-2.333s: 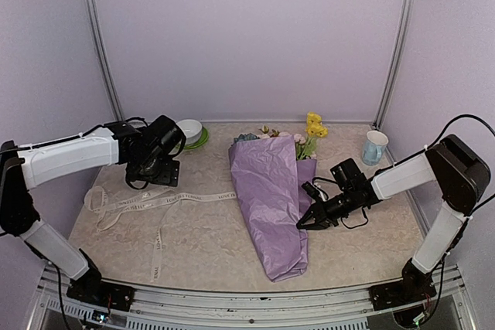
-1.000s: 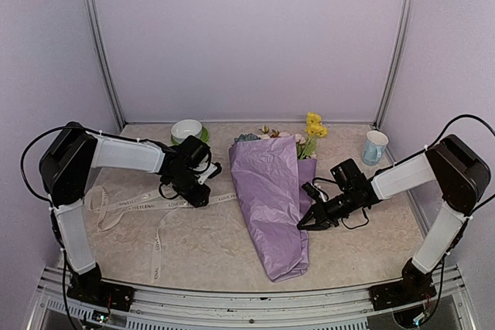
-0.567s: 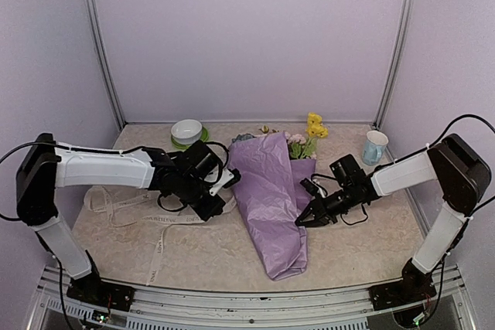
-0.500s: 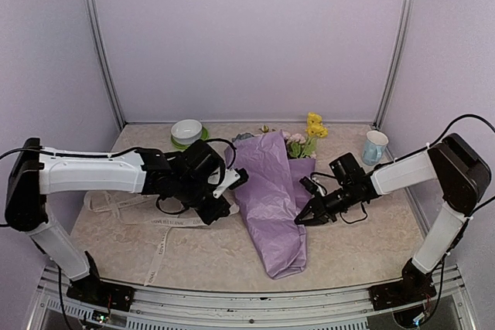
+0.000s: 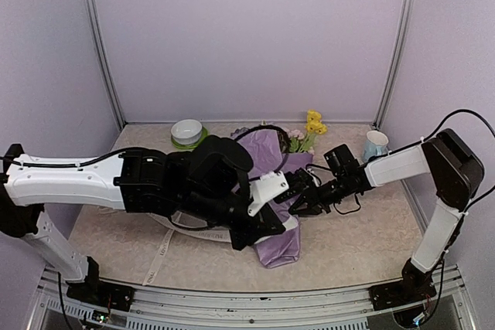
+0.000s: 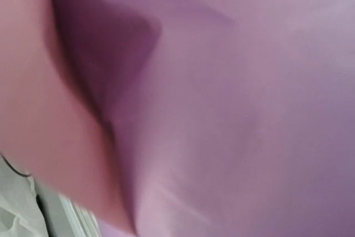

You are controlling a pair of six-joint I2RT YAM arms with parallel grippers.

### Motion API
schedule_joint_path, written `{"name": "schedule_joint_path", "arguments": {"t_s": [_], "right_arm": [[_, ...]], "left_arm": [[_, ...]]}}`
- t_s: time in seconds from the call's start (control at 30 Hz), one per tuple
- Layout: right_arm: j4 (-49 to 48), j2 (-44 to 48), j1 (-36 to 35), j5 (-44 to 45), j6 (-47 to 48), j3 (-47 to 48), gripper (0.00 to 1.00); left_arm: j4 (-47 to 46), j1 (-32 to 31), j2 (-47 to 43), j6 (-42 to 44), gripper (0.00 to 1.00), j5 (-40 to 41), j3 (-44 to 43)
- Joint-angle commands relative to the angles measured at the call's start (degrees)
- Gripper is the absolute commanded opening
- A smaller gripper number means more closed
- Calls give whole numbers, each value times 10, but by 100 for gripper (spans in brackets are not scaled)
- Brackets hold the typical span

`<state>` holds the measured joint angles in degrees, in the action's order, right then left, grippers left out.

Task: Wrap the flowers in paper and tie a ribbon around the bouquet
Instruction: Pick up the folded bouquet from the center of the board, then place the right side of the ribbon at the center of the board.

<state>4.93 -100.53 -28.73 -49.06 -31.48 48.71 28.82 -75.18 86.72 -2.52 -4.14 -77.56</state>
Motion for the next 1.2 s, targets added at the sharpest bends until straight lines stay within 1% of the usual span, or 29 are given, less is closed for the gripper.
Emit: {"name": "schedule_joint_path", "arguments": {"t_s": [0.0,0.1,0.2,0.3,0.37,0.5,0.67,0.73,0.83,0.93,1.0,1.07,1.17], "right_arm": [[-7,-9,-10,0,-22,30,0],[7,-10,-23,8,-21,50,0],[11,-1,-29,14,-26,57,0],[23,19,-35,24,-24,61,0],[33,30,-41,28,-21,63,0],[42,39,-53,29,-10,63,0],[50,46,-63,31,-3,67,0],[51,48,-66,30,-5,69,0],[51,47,-71,30,-10,71,0],[52,46,-71,24,-13,82,0],[62,42,-71,18,-9,98,0],[86,34,-71,15,3,122,0],[111,24,-70,28,18,155,0]], "left_arm": [[2,-59,95,39,0,-18,-69],[3,-81,163,75,0,-38,-132],[17,-89,232,100,0,-42,-198],[19,-96,284,107,0,-16,-257],[0,-106,306,111,0,-3,-276],[-36,-125,342,113,0,69,-273],[-55,-138,387,86,0,128,-273],[-82,-142,395,87,0,141,-262],[-137,-146,398,108,0,149,-242],[-196,-142,396,152,0,206,-222],[-233,-130,389,183,0,229,-212],[-278,-109,369,202,0,224,-193],[-319,-67,338,220,0,102,-171]]}}
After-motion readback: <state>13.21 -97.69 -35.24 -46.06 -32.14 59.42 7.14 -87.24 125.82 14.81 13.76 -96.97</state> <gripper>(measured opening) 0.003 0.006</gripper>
